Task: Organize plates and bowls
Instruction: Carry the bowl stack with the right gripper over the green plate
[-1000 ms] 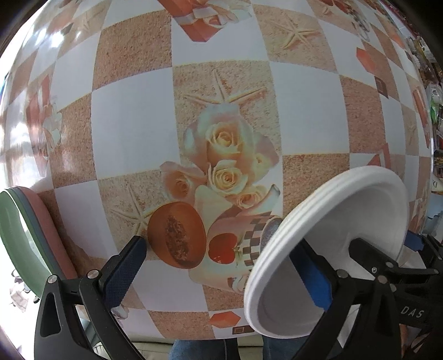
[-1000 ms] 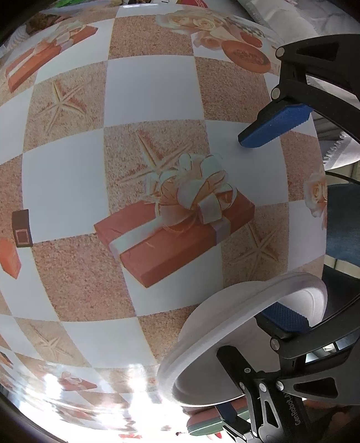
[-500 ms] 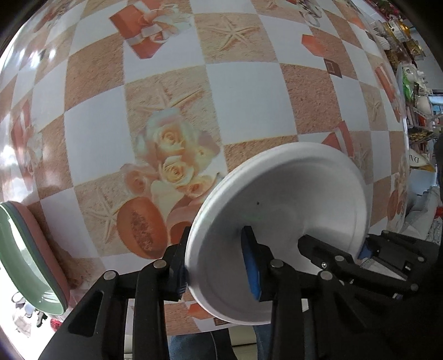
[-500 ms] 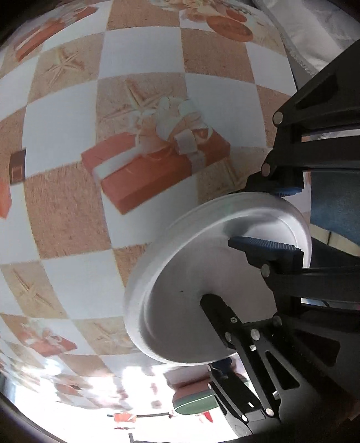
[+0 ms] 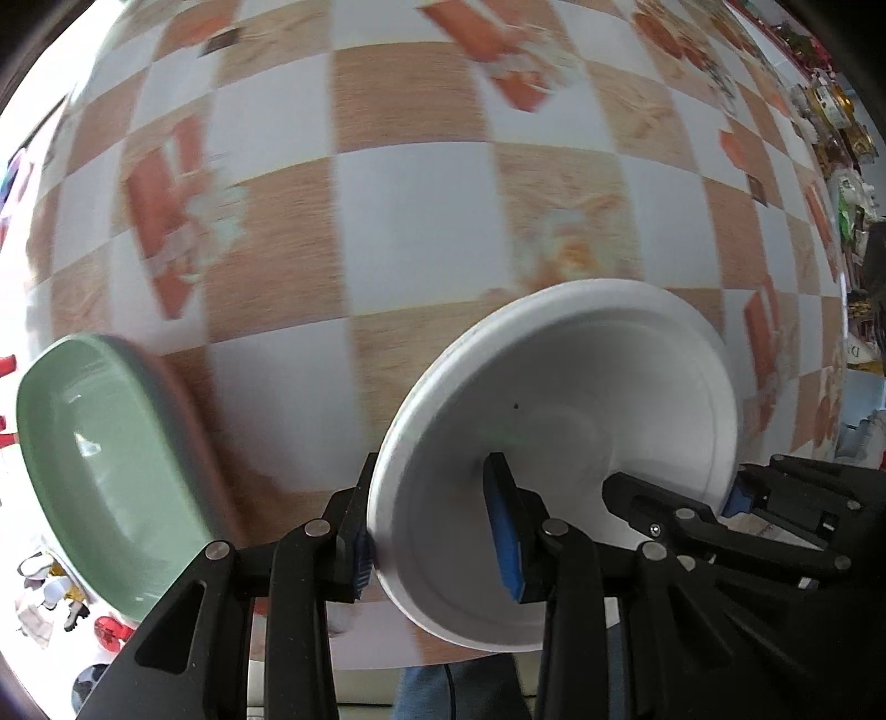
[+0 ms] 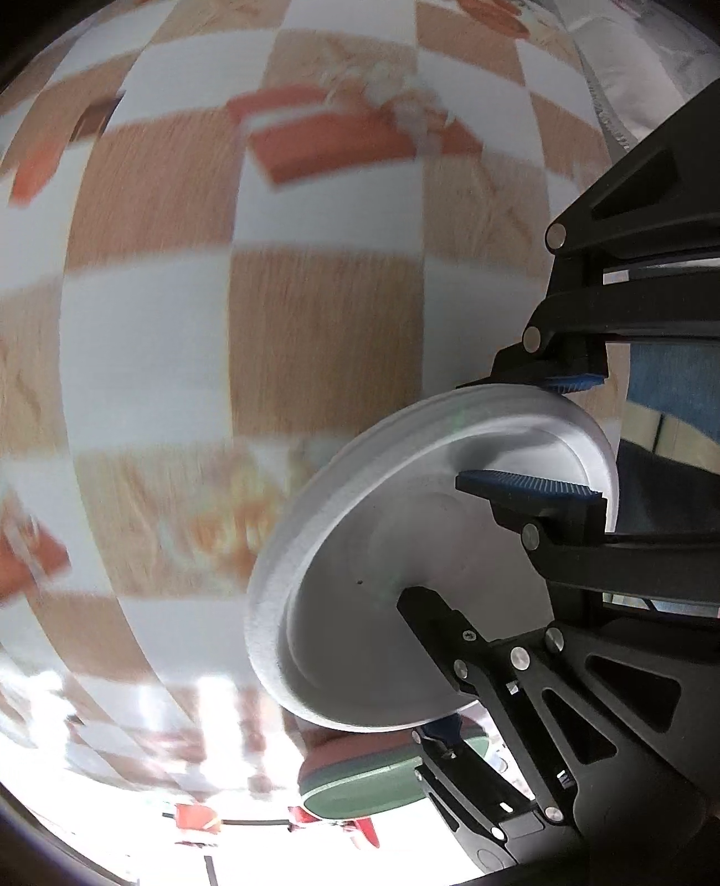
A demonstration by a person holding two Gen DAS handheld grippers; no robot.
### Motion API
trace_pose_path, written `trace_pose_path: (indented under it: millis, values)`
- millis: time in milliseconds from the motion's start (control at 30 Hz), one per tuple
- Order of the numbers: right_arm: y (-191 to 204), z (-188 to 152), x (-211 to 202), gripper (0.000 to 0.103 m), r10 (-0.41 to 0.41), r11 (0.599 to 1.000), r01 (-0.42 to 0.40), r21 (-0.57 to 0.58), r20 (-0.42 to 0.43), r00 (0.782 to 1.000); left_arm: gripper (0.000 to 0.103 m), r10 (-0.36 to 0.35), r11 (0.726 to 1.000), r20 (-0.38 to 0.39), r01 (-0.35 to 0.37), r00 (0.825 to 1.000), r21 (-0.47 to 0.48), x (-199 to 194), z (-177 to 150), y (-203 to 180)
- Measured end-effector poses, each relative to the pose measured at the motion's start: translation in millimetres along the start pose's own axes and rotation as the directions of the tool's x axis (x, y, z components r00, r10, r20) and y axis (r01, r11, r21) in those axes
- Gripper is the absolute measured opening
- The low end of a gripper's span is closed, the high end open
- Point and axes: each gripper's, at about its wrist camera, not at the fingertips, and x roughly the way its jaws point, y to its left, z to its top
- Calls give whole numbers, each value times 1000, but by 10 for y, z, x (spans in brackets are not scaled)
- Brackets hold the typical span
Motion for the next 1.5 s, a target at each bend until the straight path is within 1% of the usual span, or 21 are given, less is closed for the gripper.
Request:
trace_pose_path:
  millis: [167, 333, 433, 533, 600, 733, 767, 800, 833, 1167, 1300, 1500]
  values:
    - [207, 58, 103, 27, 11, 999, -11, -32, -16, 1000, 39, 23, 1000, 6, -23, 1000, -7, -8, -123, 236]
    - [330, 121, 145, 27, -7, 997, 5, -72, -25, 1000, 39, 16, 1000, 1, -16, 1000, -19, -10, -176, 437]
    - [403, 170, 152, 27, -15, 997, 13, -79, -28, 999, 39, 10, 1000, 1, -10, 1000, -23, 6, -230, 491]
    - [504, 153, 204, 27, -29, 995, 26, -92, -26, 999, 39, 2, 1000, 3, -2, 1000, -26, 53, -293, 595]
    - [596, 84, 248, 27, -33, 995, 31, -91, -24, 999, 39, 1, 1000, 4, 0, 1000, -29, 93, -225, 602]
    - [672, -3, 309, 27, -30, 996, 28, -83, -24, 999, 39, 0, 999, 5, 0, 1000, -34, 103, -214, 665]
    - [672, -9, 297, 27, -31, 996, 29, -83, -24, 999, 39, -1, 999, 6, 1, 1000, -32, 76, -250, 699]
    - [671, -9, 296, 27, -31, 996, 29, -84, -24, 999, 39, -2, 1000, 6, 2, 1000, -30, -45, -226, 786]
    - [689, -5, 281, 27, -32, 996, 29, -84, -25, 999, 39, -2, 1000, 5, 3, 1000, -30, -98, -219, 727]
    - [718, -20, 247, 27, -34, 995, 31, -96, -30, 999, 39, 0, 999, 9, 0, 1000, -33, -129, -230, 731]
    - [725, -35, 221, 27, -38, 995, 34, -97, -32, 999, 39, -8, 999, 9, 8, 1000, -44, -154, -243, 725]
    - [704, -48, 117, 27, -30, 996, 28, -89, -26, 999, 39, -21, 999, 19, 22, 1000, -30, -240, -269, 733]
